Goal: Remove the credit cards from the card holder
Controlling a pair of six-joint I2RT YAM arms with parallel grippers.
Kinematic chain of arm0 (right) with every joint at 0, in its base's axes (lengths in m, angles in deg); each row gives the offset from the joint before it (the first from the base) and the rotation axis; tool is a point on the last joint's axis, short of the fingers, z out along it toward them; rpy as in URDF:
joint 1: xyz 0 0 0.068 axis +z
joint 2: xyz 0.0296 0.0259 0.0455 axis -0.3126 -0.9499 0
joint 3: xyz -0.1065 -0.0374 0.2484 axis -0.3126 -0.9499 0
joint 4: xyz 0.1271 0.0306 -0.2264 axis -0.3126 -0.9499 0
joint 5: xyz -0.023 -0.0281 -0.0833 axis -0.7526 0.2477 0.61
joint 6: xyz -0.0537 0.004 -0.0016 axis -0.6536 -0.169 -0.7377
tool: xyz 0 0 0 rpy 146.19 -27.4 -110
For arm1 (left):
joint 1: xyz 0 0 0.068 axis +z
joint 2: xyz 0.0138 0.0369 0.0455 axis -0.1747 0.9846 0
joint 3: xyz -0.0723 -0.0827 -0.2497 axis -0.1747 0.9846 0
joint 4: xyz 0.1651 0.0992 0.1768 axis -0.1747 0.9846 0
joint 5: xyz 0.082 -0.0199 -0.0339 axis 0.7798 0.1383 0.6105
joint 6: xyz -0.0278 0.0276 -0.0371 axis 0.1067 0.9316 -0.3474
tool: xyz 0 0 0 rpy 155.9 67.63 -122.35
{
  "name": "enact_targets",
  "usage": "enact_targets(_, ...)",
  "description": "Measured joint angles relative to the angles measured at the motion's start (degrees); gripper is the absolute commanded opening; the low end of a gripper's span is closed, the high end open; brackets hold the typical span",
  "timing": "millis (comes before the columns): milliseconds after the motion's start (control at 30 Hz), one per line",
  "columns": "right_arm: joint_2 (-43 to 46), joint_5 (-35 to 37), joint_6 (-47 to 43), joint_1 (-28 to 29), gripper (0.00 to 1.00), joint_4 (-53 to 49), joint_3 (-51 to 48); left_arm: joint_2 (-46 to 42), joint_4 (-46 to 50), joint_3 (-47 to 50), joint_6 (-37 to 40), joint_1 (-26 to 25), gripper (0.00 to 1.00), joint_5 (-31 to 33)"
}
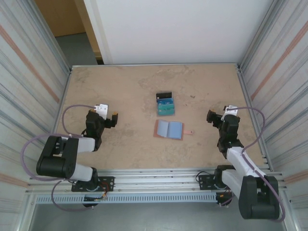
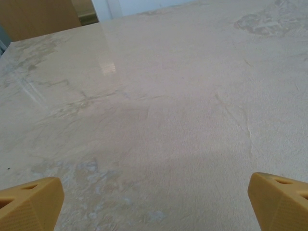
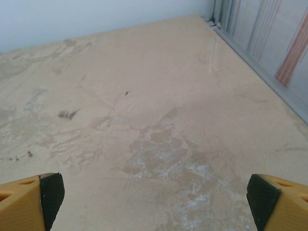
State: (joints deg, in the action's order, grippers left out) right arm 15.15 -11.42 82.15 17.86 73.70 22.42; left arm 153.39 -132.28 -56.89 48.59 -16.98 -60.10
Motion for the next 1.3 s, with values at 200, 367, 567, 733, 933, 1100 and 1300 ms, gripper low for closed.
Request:
enact_targets(200,-8.96,-2.38,-0.63,-0.07,0.99,8.04,-0.24,3.91,-5.84,0.83,0.22,0.83,0.99,-2.60)
enact_targets(367,-15.82,-4.79,-1.60,-0.24,0.99,14.40,-0.24,4.09,-2.29,-2.75,-0.59,2.67,0.99,-3.85)
enact_targets(567,-21.62,-7.54,-3.37,-0.44,0.99,20.39,0.24,4.24,0.37,-5.92,-2.34,5.68,0.99,-6.03)
enact_targets(733,-29.20,-9.01,-4.50,-0.50,0.99,25.29,1.40,4.26,2.14,-5.95,-3.32,5.68,0.99,-6.12)
enact_targets(933,-33.33,-12.28,-4.83,-2.38,0.99,23.50,6.38,4.26,3.17,-5.95,-4.57,5.68,0.99,-4.48)
enact_targets(1100,-33.33,-13.14,-4.81,-3.50,0.99,23.23,7.69,4.26,3.17,-5.95,-4.74,5.68,0.99,-4.22)
enact_targets(1300,-33.33,-13.35,-4.81,-3.41,0.99,22.91,7.69,4.26,3.17,-5.95,-4.74,5.68,0.99,-4.22)
